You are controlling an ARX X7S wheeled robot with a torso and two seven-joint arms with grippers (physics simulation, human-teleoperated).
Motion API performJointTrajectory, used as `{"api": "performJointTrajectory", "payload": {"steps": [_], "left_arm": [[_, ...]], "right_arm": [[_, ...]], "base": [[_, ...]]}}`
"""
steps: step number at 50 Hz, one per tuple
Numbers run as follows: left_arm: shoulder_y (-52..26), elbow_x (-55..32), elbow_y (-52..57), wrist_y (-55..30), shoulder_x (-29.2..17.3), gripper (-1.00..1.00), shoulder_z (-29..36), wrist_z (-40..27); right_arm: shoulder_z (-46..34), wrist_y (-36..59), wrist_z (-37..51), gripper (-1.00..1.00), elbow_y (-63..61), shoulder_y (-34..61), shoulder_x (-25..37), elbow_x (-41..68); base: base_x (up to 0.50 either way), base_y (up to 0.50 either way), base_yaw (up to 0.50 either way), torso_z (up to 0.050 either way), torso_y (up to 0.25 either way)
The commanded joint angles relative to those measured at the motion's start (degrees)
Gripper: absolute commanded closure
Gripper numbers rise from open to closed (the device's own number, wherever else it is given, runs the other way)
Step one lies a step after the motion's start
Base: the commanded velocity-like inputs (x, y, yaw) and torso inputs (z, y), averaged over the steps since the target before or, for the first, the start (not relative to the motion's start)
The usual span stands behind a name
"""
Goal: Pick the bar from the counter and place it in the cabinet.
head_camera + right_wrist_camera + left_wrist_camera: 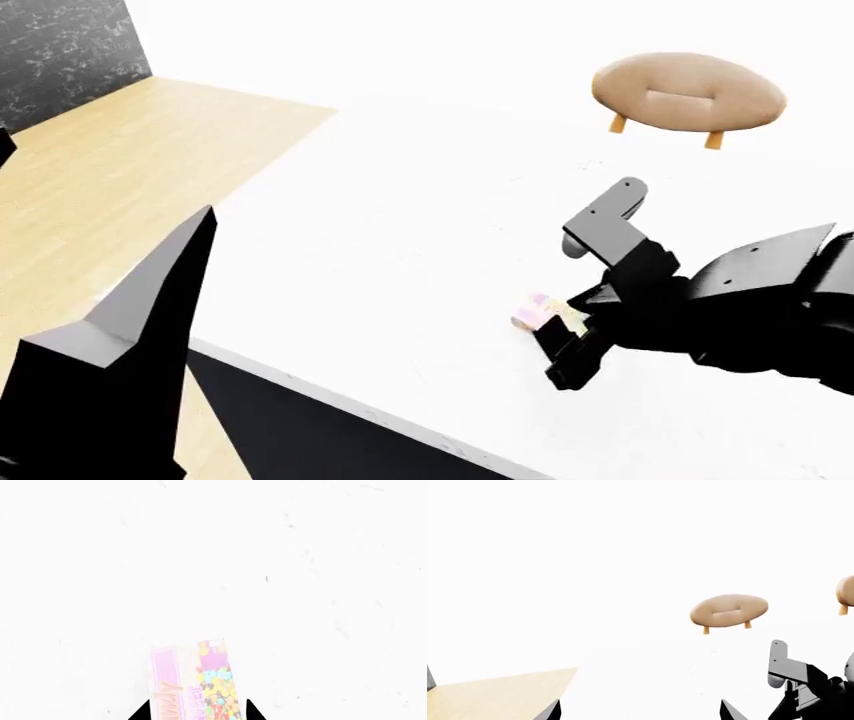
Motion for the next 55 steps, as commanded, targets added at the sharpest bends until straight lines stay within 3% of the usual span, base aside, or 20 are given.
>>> {"api": "performJointTrajectory", "payload": {"steps": [1,10,24,35,43,55], "left_arm": [[-0.5,-0.3,-0.3,-0.2,0.1,-1.00,0.0,-0.2],[-1.6,-1.1,-0.3,0.0,0.0,-1.00,0.1,-0.6],[-6.2,-4.5,-0.5,0.6,0.3,-1.00,0.8,-1.9],[-8.0,-5.4,-1.0,0.6,0.6,-1.00,1.5,-2.4],[-12.0,-7.7,-1.7,0.6,1.1,-1.00,2.9,-3.8],[-14.8,-8.9,-2.0,1.2,2.0,-1.00,4.5,-4.8]], "right_arm": [[5.3,2.4,8.5,1.00,-9.7,1.6,2.4,7.1],[11.8,3.3,27.8,1.00,-21.1,7.3,8.1,32.8],[9.1,-1.8,47.6,1.00,-30.0,28.4,17.9,63.9],[6.7,-2.9,53.0,1.00,-29.8,38.5,18.1,72.7],[3.4,-3.5,59.5,1.00,-27.6,52.7,16.3,83.2],[2.2,-3.8,62.6,1.00,-25.9,58.8,14.3,87.3]], "base": [[0.00,0.00,0.00,0.000,0.000],[0.00,0.00,0.00,0.000,0.000],[0.00,0.00,0.00,0.000,0.000],[0.00,0.00,0.00,0.000,0.000],[0.00,0.00,0.00,0.000,0.000],[-0.11,0.26,0.00,0.000,0.000]]}}
